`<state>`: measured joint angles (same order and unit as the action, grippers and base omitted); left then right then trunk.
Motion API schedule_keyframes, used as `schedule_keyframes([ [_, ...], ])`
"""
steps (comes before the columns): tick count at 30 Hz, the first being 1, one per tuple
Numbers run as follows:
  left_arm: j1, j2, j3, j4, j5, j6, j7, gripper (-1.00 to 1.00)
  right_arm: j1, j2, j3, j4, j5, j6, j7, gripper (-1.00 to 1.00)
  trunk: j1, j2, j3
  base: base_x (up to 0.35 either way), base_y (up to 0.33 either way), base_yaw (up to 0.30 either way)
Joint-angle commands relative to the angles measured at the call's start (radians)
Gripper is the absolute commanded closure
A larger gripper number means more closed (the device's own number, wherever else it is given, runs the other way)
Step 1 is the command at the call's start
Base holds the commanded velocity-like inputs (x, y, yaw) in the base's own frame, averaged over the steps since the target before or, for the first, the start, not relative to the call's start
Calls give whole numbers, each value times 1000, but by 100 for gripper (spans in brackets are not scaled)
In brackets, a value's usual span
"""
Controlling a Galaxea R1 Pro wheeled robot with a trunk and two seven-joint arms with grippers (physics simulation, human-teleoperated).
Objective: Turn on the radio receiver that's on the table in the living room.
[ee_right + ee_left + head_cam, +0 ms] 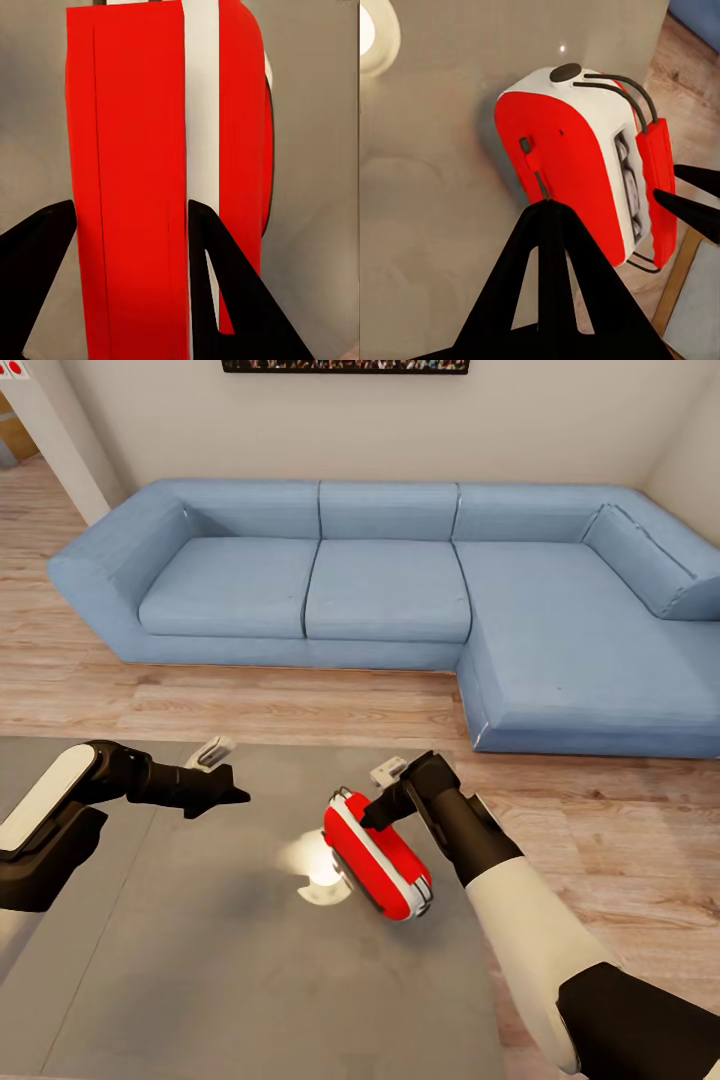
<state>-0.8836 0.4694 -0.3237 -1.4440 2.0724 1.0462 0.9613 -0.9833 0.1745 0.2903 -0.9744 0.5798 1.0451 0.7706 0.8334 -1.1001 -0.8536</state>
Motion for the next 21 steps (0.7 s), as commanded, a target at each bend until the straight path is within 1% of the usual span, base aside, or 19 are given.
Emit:
schedule_keyframes([
  [1,0,0,0,0,0,0,0,100,0,0,-1,-3,-4,2,-1,100,0,0,0,0,0,0],
  [4,0,0,0,0,0,0,0,100,0,0,-5,-8,-3,2,-3,100,0,0,0,0,0,0],
  [6,0,1,0,0,0,0,-1,100,0,0,-14,-13,-2,2,-5,100,0,0,0,0,0,0],
  [8,0,1,0,1,0,0,-1,100,0,0,-32,-27,-2,2,-7,100,0,0,0,0,0,0],
  [11,0,1,0,1,0,0,-1,100,0,0,-44,-41,-2,2,-9,100,0,0,0,0,0,0],
  [21,0,2,0,1,0,0,-1,100,0,0,-51,-47,0,2,-13,100,0,0,0,0,0,0],
])
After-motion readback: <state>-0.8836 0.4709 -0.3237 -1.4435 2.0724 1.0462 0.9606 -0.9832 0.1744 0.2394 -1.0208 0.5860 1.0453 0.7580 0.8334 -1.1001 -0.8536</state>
